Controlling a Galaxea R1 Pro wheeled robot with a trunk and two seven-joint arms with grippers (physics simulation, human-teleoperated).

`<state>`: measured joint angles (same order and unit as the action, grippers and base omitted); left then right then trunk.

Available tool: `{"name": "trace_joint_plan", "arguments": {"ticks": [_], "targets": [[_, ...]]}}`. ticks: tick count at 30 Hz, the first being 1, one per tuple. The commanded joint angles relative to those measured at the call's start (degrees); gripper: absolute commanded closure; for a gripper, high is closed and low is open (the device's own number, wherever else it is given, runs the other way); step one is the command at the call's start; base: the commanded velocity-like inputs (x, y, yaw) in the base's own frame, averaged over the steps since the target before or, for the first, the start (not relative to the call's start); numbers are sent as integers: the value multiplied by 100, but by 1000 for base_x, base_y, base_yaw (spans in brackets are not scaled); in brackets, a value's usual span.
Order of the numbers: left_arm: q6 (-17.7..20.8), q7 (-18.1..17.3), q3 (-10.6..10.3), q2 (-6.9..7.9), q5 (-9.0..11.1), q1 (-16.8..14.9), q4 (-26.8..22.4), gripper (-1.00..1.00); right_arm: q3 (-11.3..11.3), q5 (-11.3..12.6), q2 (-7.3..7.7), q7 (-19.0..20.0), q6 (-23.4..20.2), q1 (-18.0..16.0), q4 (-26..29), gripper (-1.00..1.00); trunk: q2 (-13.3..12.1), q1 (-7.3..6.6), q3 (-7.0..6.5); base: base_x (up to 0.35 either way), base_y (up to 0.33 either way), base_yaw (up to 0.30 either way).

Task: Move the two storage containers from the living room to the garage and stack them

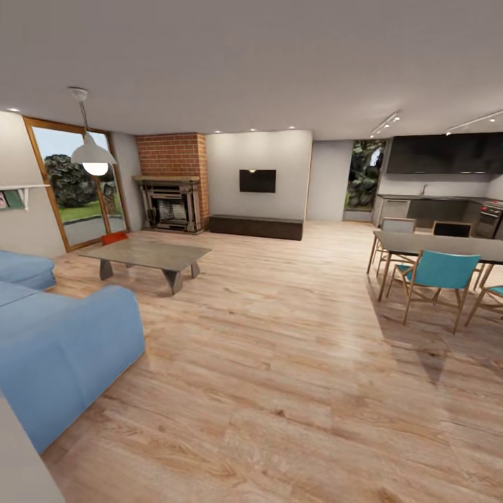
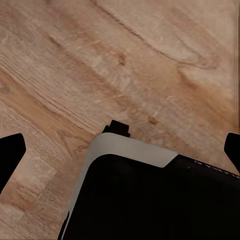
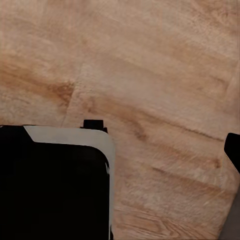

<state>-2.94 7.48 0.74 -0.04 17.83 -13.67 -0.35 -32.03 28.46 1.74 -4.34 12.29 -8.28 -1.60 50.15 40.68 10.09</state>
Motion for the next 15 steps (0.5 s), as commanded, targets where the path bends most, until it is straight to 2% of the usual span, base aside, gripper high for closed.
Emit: {"name": "trace_joint_plan", "arguments": {"ticks": [1, 5, 15], "targets": [[-29, 8, 5, -4, 15, -5, 0, -100, -40, 45, -9, -5, 27, -7, -16, -100, 5, 4, 8, 326, 0, 0], [-45, 8, 5, -4, 14, -5, -5, -100, -18, 66, -16, -12, 27, -7, -16, -100, 5, 4, 8, 326, 0, -68], [-58, 8, 5, -4, 21, -4, -9, -100, 0, 63, -24, -23, 27, -7, -16, -100, 5, 4, 8, 326, 0, -207]]}}
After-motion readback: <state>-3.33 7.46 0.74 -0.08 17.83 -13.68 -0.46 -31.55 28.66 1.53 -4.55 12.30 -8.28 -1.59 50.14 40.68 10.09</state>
